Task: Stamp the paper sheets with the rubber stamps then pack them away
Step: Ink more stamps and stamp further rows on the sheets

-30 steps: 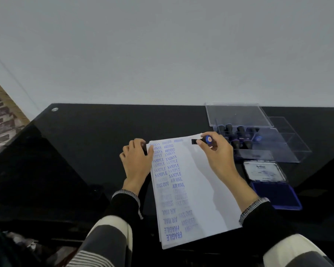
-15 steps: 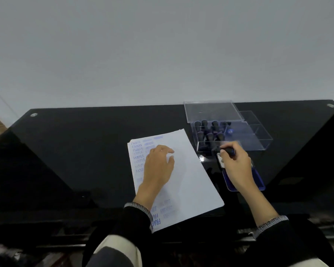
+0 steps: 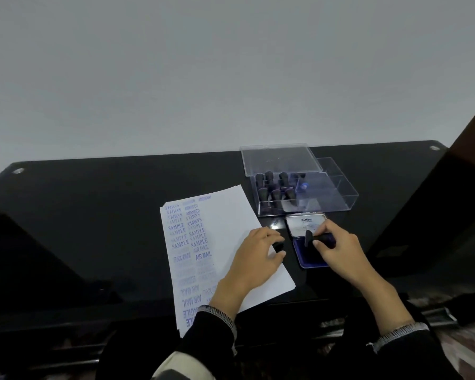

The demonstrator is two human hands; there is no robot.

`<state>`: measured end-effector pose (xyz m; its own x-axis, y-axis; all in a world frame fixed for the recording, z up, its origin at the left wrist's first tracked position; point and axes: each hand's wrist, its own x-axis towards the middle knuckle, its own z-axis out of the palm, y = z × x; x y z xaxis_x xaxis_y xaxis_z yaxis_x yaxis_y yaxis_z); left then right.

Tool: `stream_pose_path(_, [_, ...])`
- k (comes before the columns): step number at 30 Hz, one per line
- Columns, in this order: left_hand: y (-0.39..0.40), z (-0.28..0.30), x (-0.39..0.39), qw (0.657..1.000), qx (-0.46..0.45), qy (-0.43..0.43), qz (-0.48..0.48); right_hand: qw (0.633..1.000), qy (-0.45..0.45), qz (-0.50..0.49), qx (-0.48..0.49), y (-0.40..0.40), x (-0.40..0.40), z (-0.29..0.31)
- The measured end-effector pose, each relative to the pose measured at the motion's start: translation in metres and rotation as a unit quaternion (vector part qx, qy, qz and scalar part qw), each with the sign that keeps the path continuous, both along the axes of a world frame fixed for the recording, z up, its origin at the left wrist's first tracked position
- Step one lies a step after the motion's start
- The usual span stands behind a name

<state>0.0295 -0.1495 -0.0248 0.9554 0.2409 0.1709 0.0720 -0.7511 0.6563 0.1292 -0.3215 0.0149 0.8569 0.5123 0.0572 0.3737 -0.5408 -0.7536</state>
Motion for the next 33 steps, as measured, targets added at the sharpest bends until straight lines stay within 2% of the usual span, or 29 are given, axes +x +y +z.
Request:
stream_pose_path(14, [-0.005, -0.012, 0.003, 0.998, 0.062, -0.015, -0.014, 0.988, -0.059, 0.082, -0.12, 0.005, 0.004, 0.01])
stream_pose_path(23, [-0.004, -0.013, 0.004, 0.998, 0.053, -0.01, -0.024, 0.957, -0.095, 0.129, -0.244, 0.02, -0.005, 0.012])
stream_pose_path(25, [-0.003, -0.012, 0.004, 0.999, 0.025, -0.015, -0.027, 0.951, -0.098, 0.13, -0.264, 0.024, -0.007, 0.014])
stream_pose_path(28, [0.004, -0.004, 0.003, 0.997, -0.064, -0.037, 0.009, 0.954, -0.085, 0.12, -0.26, 0.025, -0.008, 0.014])
stream_pose_path(33, [0.042, 0.009, -0.002, 0.986, -0.082, -0.074, 0.123, 0.958, -0.062, 0.11, -0.257, 0.027, -0.008, 0.014])
